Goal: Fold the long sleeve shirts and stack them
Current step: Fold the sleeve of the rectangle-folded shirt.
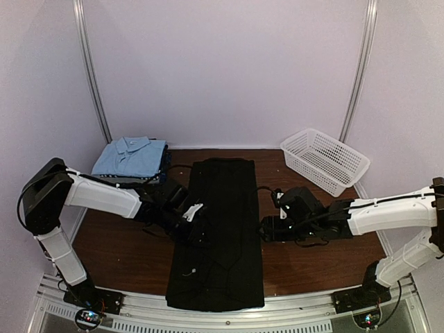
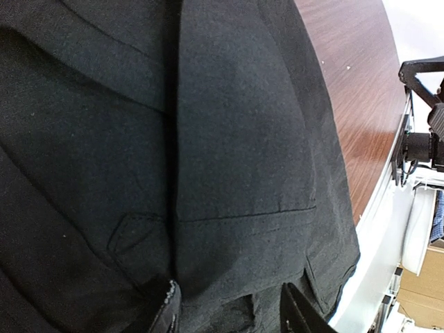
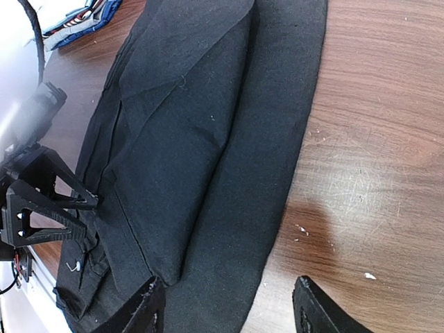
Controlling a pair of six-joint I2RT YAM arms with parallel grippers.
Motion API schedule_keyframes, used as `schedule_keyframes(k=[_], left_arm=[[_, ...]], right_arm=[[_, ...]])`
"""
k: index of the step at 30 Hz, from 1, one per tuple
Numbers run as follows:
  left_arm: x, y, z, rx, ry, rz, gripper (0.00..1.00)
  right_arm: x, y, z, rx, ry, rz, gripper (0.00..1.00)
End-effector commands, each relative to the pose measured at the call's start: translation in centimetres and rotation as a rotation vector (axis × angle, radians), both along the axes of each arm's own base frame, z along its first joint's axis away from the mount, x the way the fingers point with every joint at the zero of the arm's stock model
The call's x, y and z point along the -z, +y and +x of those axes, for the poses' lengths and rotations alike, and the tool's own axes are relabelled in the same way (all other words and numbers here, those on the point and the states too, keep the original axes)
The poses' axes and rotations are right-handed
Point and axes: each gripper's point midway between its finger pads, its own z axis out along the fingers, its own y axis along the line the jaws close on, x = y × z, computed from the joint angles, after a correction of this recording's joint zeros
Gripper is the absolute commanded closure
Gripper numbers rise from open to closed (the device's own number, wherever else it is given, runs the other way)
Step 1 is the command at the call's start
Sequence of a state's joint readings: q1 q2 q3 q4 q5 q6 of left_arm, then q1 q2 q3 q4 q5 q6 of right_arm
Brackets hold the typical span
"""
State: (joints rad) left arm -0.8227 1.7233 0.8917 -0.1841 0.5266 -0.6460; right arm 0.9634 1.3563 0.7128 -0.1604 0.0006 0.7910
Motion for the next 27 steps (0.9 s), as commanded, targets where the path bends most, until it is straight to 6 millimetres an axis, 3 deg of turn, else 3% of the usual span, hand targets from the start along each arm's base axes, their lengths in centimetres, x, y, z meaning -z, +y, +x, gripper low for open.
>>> schedule_keyframes(k=[1,12,16,21,27], left_arm=[[0.8,0.1,-0.2,-0.005,0.001,0.026,0.5],[2.2,1.1,-0.3,-0.009,-0.005,0.097,0.5],[1.3,0.2,-0.4,0.011,-0.015,0.068,0.52],[-0.3,-1.1,-0.5,0.046,-0.027,0.018,0.62],[-1.6,-1.9,-0.8,0.077,-0.028,-0.027,0.84]], right_arm=[[0.1,0.0,0.3,0.006,-0.005,0.006,0.36],[0.3,-0.1,0.2,0.009,-0.004,0.011,0.36],[0.3,0.0,0.2,0.011,-0.004,0.013,0.36],[0.3,-0.1,0.2,0.01,-0.005,0.011,0.36],[0.4,-0.2,0.1,0.011,-0.002,0.011,0.36]])
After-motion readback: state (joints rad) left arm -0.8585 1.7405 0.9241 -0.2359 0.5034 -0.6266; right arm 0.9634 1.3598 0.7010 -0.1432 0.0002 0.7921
